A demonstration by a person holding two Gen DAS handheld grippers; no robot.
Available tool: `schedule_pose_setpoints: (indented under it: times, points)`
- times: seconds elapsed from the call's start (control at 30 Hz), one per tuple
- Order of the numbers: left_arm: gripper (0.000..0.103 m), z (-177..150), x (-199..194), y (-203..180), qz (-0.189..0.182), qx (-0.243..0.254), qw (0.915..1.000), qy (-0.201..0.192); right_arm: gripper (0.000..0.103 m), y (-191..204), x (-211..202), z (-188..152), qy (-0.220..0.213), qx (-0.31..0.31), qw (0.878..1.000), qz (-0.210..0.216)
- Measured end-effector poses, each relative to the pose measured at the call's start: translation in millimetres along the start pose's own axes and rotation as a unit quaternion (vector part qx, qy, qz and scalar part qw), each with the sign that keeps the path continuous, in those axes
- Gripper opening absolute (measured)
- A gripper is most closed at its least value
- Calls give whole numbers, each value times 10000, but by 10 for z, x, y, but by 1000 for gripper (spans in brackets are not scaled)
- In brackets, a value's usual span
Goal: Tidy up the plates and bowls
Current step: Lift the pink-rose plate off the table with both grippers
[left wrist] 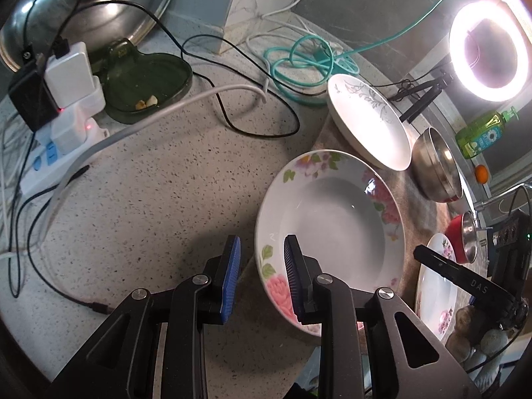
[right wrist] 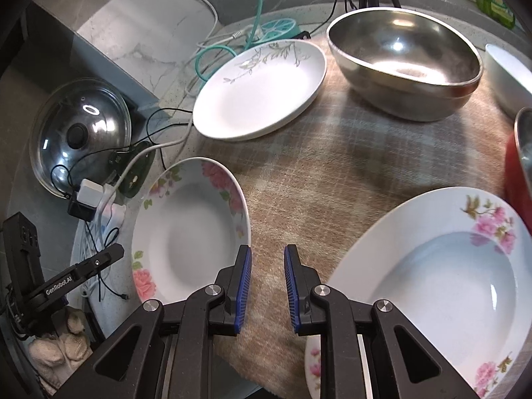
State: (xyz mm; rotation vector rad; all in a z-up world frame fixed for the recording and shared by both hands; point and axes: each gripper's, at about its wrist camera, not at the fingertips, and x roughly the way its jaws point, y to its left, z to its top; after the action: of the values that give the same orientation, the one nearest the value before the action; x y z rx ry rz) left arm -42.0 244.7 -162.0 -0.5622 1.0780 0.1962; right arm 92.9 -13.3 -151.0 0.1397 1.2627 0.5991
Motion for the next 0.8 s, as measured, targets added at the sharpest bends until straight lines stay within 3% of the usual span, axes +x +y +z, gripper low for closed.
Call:
schedule_pose_setpoints:
  times: [0.7, 0.8]
  points:
    - [25, 96, 177, 21, -129, 59, 9997, 202, 18, 100, 267, 90, 224, -22, 9997, 28]
    - [21, 96, 201, 9, -146, 81, 9996, 230, 18, 108, 279, 95, 243, -30, 9997, 28]
